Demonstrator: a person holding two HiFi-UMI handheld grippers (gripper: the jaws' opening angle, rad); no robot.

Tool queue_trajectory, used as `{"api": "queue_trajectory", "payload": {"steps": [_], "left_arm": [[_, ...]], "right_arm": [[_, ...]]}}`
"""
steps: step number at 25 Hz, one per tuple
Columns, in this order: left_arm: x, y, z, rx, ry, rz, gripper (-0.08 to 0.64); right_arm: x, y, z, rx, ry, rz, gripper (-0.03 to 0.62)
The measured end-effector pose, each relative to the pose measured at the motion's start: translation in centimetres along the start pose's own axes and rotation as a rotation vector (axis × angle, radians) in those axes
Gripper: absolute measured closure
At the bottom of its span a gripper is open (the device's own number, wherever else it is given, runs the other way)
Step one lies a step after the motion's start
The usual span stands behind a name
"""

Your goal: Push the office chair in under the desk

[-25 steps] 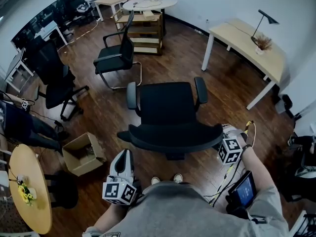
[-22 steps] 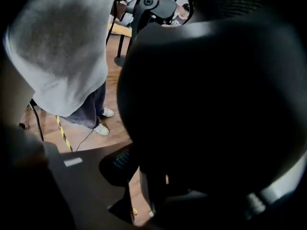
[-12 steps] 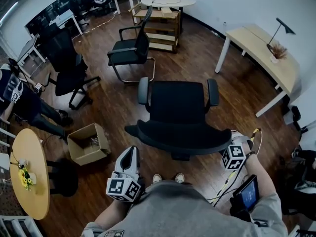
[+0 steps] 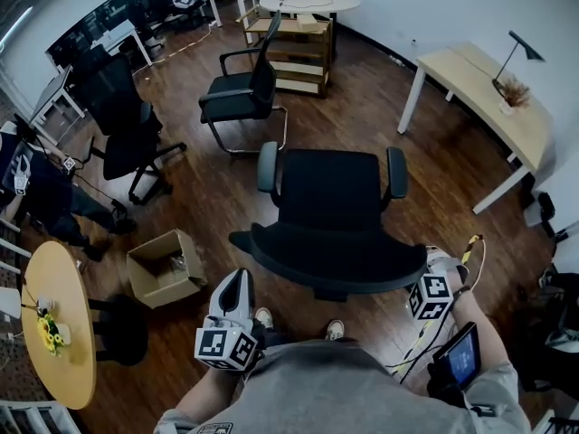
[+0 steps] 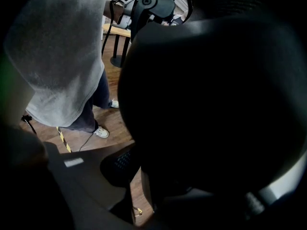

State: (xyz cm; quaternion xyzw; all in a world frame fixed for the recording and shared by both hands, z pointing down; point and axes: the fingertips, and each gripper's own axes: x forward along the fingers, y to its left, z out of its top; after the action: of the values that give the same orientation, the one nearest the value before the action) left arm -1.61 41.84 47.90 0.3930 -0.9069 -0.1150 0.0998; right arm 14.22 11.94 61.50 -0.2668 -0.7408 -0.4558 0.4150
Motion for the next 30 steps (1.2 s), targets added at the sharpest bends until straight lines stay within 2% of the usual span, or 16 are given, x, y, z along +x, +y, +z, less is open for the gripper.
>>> {"api": "queue_trajectory", "payload": {"steps": [6, 14, 21, 25, 30], "left_arm": [[1.9, 5.0, 0.7, 0.01, 0.035, -0.08, 0.558], [5.3, 10.3, 2.2, 0.07, 0.066, -0.187, 0.558], [7.9, 15.2, 3.3, 0.128, 0.1, -0.245, 0.558], [9.4, 17.3, 3.6, 0.18, 0.124, -0.284, 0.558], [11.7, 19.5, 4.1, 0.294, 0.138, -0.354, 0.558]], "right_arm": [[0.7, 0.2, 2.5, 0.075, 0.049, -0.029, 0.468], [1.4, 0.7, 7.6, 0.17, 0.087, -0.056, 0.469], [2.5, 0.9, 11.3, 0.25, 0.128, -0.087, 0.471], [3.1, 0.7, 13.3, 0.289, 0.151, -0.101, 0.472], [4.0, 0.2, 15.5, 0.336, 0.168, -0.116, 0.472]]}}
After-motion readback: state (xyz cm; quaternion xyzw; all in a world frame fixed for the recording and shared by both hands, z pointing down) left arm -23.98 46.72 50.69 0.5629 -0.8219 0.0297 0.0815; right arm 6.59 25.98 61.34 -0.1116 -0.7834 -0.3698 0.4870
